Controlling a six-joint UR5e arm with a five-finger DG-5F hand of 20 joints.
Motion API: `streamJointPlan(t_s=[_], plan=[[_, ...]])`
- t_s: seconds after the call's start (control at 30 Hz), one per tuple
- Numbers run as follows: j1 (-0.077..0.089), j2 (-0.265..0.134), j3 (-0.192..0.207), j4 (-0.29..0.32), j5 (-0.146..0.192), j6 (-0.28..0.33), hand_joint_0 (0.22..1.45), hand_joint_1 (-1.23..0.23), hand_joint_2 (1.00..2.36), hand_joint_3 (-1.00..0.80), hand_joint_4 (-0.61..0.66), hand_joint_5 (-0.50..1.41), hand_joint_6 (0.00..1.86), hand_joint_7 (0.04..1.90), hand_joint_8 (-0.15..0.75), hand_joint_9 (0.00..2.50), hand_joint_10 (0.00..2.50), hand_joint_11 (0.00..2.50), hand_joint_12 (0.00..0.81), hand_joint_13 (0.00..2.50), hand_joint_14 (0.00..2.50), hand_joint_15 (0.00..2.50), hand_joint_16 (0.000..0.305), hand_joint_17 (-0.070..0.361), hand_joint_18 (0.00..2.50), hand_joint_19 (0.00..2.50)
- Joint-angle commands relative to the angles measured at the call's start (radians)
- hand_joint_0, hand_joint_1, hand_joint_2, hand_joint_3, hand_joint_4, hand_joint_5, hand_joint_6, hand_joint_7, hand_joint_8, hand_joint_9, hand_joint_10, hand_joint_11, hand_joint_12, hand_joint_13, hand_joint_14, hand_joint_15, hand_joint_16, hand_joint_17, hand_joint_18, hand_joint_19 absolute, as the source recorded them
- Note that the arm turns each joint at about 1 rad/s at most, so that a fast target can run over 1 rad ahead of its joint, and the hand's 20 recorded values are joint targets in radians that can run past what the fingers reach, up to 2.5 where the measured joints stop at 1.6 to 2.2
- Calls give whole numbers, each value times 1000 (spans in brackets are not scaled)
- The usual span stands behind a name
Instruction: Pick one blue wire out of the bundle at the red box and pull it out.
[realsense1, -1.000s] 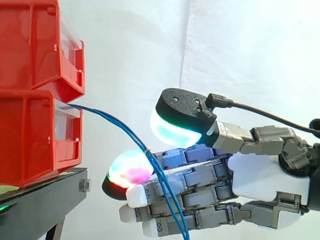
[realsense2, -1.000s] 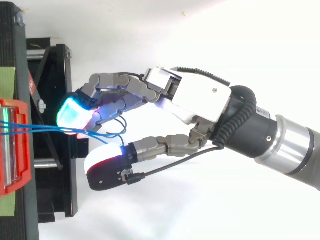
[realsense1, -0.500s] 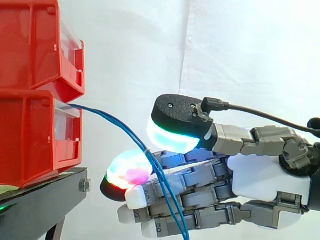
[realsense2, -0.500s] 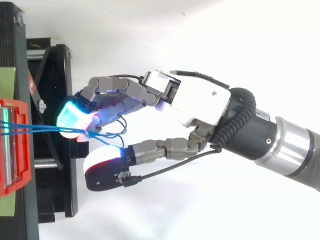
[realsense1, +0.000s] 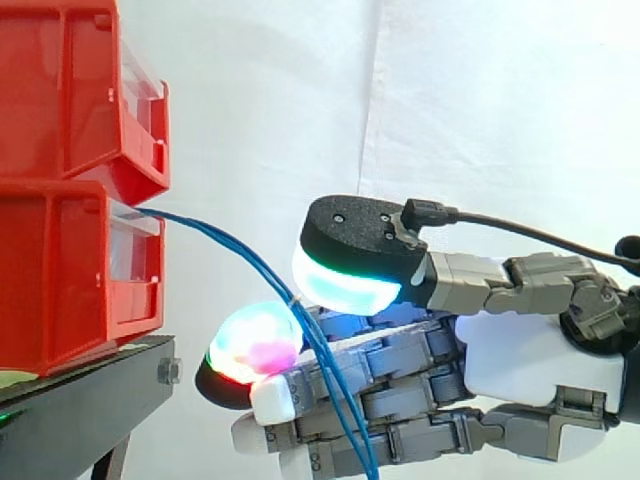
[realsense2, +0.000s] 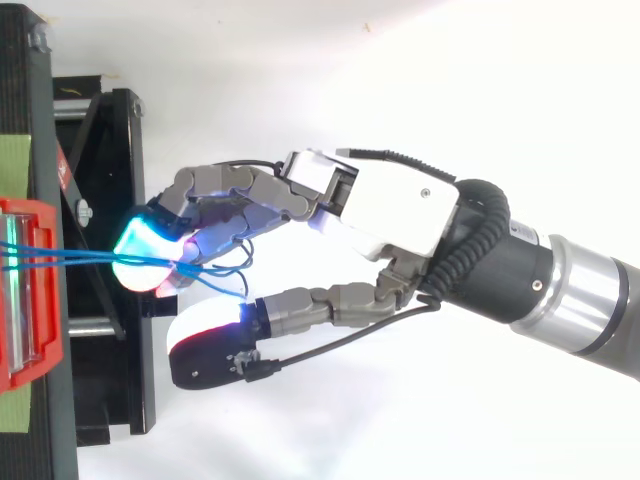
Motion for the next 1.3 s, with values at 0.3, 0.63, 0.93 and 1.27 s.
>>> streamJointPlan(t_s=[0.3, 0.63, 0.93, 1.27], plan=[[-1, 2, 0, -33, -11, 30, 611, -805, 1017, -241, 212, -165, 784, 925, 345, 743, 9, 437, 432, 537, 7, 199, 62, 139, 473, 196], [-15, 0, 0, -39, -12, 52, 591, -769, 1015, -269, 229, -155, 737, 979, 349, 744, 9, 432, 435, 541, 6, 205, 62, 140, 459, 212], [-19, 0, 0, -33, -12, 49, 595, -770, 1019, -149, 203, -182, 834, 893, 354, 751, 12, 455, 440, 556, 6, 208, 63, 142, 485, 201], [-19, 0, 28, -48, -17, 44, 591, -771, 1016, -103, 247, -183, 881, 831, 372, 763, 9, 473, 461, 578, 6, 223, 68, 153, 525, 204]])
